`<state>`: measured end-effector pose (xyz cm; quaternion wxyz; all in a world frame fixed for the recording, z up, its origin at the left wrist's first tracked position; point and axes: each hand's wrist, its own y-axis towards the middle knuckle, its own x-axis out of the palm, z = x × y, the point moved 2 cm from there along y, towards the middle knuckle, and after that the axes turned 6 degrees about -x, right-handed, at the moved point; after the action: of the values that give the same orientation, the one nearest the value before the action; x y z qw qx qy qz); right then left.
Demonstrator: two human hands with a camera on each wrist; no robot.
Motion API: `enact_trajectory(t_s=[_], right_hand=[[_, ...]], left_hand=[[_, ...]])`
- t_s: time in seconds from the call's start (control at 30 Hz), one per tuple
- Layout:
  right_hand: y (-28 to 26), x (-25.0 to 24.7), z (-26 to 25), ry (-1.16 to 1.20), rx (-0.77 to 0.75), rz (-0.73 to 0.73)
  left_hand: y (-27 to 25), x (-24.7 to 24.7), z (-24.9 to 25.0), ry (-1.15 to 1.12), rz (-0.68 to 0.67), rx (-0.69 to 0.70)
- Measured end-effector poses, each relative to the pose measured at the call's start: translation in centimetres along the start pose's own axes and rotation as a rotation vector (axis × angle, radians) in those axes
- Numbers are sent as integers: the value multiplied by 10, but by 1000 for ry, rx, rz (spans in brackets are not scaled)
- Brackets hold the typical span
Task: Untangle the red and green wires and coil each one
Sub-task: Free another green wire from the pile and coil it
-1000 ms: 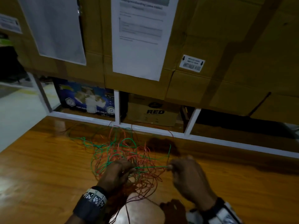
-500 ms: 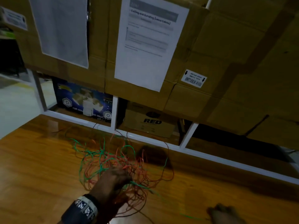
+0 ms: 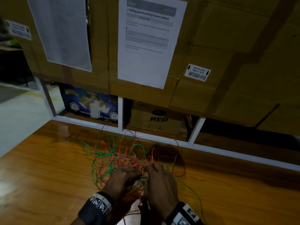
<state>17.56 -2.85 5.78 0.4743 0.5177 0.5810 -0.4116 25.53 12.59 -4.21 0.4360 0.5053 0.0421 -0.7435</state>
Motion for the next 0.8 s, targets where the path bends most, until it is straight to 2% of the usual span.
enact_trajectory(t_s=[0.17,0.3,0.4,0.47,0.63,0.73,0.8], right_hand=[[3,16,15,-54,51,-84],[-6,10,23,46,63,22],[-17,-16,39,97,65,126],[-30,-42,57,96,86,172],[-77,-84,126,99,218,243],[-90,-73,153,57,330,13],[-91,-52,150,-50,328,-109]], left_hand=[[2,5,1,-20,62,-18],[1,11,2,-18,105,-9],[0,7,-9,-39,185,-50],[0,4,-13,-68,237,-89],[5,2,-12,-3,234,-137],[7,7,-2,48,185,-79],[8,11,5,85,153,-27]])
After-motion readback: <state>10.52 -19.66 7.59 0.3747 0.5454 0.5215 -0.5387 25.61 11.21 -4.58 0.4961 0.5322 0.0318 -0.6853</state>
